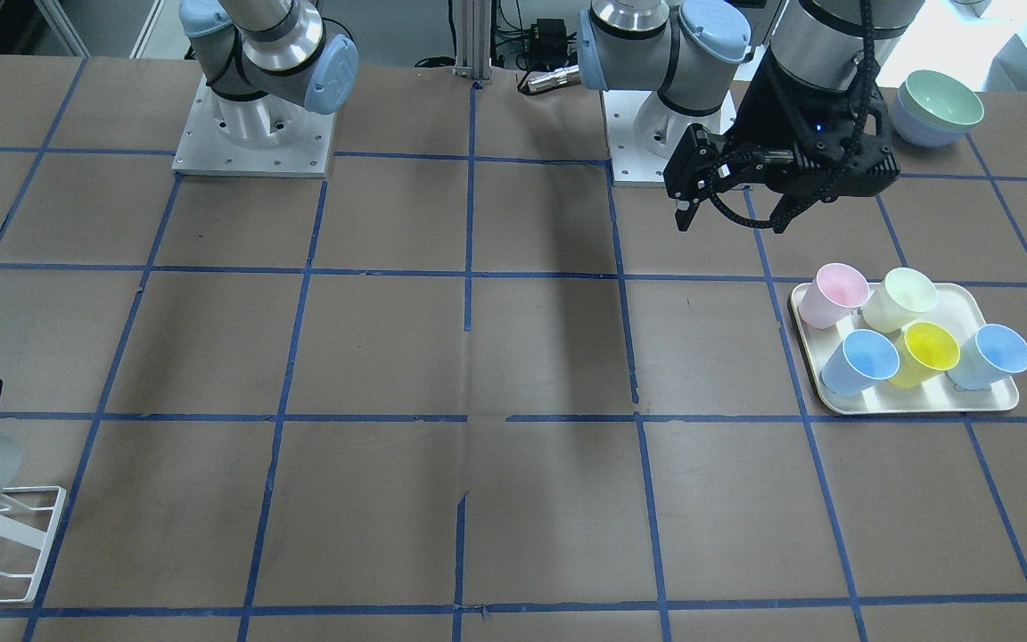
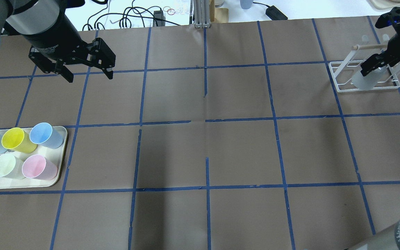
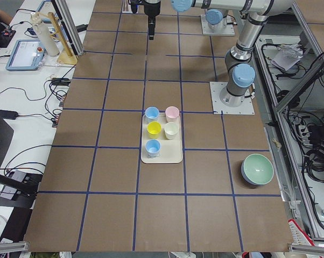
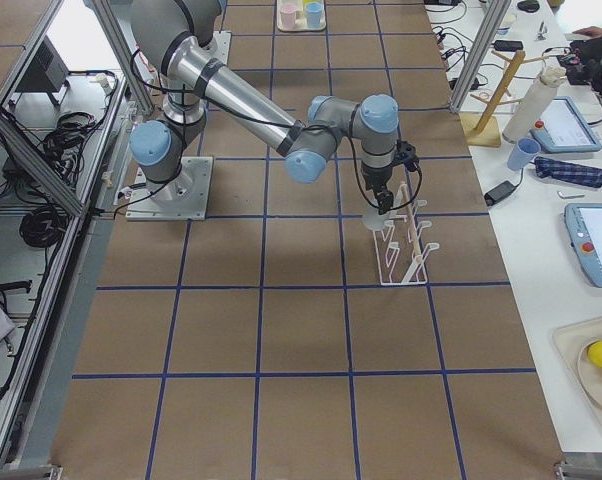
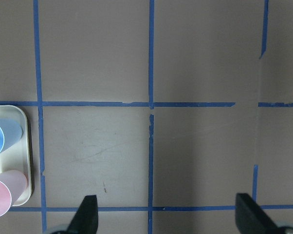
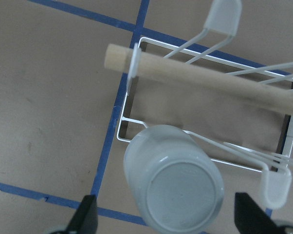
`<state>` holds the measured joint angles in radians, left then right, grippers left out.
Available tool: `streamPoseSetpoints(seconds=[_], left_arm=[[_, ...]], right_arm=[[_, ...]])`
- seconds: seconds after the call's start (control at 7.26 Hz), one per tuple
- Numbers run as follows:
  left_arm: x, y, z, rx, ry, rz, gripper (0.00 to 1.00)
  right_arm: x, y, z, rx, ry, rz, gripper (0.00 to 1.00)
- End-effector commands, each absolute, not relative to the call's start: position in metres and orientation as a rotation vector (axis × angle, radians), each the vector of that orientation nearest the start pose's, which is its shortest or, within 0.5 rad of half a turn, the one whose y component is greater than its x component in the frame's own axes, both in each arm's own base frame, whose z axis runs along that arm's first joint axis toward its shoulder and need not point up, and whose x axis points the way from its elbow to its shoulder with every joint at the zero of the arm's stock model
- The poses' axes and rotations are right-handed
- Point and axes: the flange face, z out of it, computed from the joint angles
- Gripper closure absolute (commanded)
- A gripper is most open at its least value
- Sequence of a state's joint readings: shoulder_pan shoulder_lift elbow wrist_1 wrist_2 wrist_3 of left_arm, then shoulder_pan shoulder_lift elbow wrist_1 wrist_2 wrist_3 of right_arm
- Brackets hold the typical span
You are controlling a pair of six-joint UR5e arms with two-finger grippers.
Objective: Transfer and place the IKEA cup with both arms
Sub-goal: 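Close the right gripper on the white cup's base in the rack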
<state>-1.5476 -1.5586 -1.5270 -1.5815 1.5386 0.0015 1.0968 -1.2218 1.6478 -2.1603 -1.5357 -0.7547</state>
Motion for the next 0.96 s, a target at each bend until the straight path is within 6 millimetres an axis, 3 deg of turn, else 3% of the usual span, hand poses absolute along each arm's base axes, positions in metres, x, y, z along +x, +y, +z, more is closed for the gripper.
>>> streamPoseSetpoints(seconds=[0.0, 0.28, 0.83], left_arm=[[-0.125, -0.494, 0.515, -0.033, 3.172, -0.074, 0.0], [-0.125, -0.494, 0.515, -0.033, 3.172, -0.074, 0.0], [-0.125, -0.494, 0.515, -0.033, 3.172, -0.074, 0.0]], right_arm=[[-0.163, -0.617, 0.305, -0.452, 3.168, -0.254, 0.0], [-0.164, -0.62, 0.294, -0.448, 3.16, -0.229, 0.0], [-0.164, -0.619, 0.295, -0.448, 3.16, -0.234, 0.05]])
